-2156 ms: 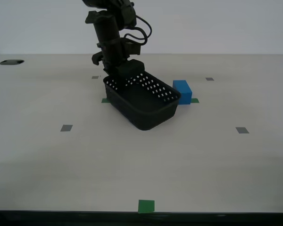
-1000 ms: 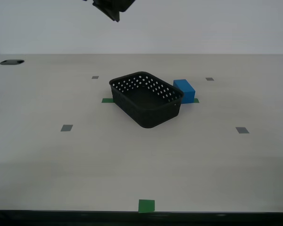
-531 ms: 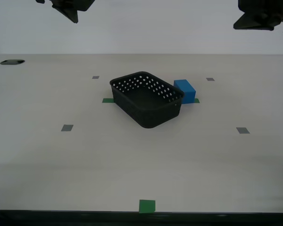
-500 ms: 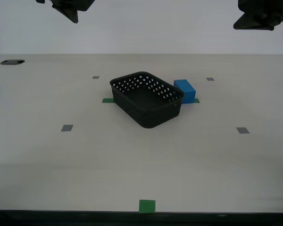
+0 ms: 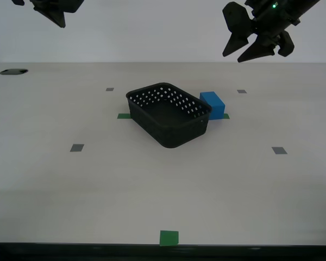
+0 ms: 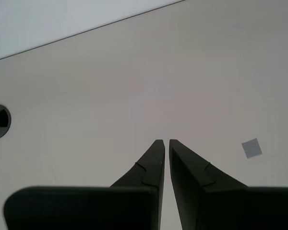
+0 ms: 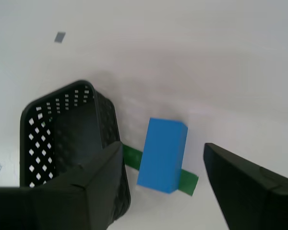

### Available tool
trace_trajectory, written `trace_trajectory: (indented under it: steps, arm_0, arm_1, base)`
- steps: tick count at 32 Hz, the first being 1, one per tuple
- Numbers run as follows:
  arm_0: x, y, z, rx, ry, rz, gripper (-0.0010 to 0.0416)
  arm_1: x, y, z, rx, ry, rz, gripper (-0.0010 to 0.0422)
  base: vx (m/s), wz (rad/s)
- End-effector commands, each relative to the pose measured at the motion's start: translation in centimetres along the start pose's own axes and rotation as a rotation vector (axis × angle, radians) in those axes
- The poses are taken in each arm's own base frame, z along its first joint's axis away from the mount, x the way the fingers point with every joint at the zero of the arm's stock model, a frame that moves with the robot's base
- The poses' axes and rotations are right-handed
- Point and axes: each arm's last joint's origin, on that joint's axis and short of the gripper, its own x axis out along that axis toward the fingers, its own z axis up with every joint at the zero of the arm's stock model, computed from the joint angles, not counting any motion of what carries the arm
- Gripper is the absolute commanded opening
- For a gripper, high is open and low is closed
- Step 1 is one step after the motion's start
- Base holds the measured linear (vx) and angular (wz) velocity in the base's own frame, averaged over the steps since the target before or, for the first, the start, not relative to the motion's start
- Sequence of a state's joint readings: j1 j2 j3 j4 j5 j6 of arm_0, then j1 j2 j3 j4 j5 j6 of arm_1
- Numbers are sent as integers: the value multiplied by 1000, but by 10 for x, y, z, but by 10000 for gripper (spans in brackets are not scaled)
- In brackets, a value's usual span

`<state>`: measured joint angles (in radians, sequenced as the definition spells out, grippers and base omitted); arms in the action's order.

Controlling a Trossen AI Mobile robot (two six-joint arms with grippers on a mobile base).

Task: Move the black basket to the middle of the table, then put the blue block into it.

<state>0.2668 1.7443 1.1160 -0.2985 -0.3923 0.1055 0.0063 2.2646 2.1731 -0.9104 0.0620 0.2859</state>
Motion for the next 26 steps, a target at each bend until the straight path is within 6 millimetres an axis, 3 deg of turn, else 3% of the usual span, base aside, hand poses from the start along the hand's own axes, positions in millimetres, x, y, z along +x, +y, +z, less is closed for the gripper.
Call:
trace_trajectory:
  steps: [1, 10, 13, 14, 17, 26]
  arm_0:
    - [9, 2, -6, 11, 53, 4, 285]
    - [67, 16, -15, -32, 187, -10, 247]
    - [83, 14, -10, -30, 208, -11, 274]
    - [90, 12, -6, -32, 209, -26, 303]
    - [91, 11, -3, -49, 197, -80, 328]
    - [91, 8, -8, -64, 217, -139, 322]
  arm_1:
    - [0, 0, 2, 2, -21, -8, 11]
    - [4, -1, -2, 0, -7, -31, 11]
    - [5, -2, -4, -1, 11, -38, 11]
    - [7, -2, -6, 0, 21, -41, 11]
    - [7, -2, -7, 3, 25, -46, 11]
    - [7, -3, -7, 6, 22, -55, 11]
  base:
    - [0, 0]
    - [0, 0]
    - [0, 0]
    - [0, 0]
    - [0, 0]
    - [0, 0]
